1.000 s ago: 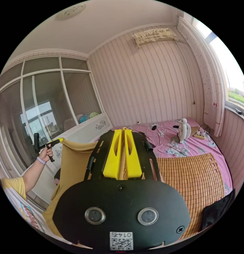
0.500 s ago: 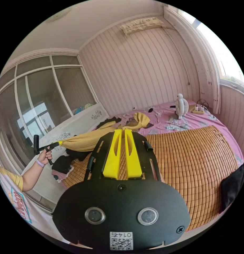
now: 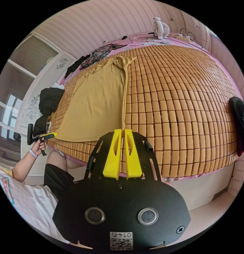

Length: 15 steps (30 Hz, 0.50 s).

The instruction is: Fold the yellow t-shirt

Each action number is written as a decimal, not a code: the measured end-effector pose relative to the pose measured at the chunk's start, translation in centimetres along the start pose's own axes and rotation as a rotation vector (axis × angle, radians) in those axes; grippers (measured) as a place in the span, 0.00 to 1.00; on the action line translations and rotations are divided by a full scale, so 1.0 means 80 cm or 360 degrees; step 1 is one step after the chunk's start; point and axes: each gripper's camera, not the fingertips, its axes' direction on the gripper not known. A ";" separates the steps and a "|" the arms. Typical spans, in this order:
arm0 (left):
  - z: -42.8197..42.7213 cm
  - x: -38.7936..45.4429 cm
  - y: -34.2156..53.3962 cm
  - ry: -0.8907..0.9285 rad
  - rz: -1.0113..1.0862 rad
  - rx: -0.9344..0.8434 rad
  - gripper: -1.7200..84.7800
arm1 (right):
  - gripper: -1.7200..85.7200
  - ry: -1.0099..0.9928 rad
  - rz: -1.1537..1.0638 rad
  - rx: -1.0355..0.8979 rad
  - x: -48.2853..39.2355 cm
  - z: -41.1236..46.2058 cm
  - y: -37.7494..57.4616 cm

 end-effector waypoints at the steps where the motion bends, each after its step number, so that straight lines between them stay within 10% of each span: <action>1: 0.001 -0.003 0.002 -0.0004 0.0019 -0.0017 0.02 | 0.03 -0.0012 -0.0012 -0.0024 0.002 0.002 0.001; 15: 0.048 -0.080 0.012 0.0061 -0.0209 -0.0183 0.07 | 0.06 0.0161 -0.0080 -0.0262 0.012 0.056 -0.018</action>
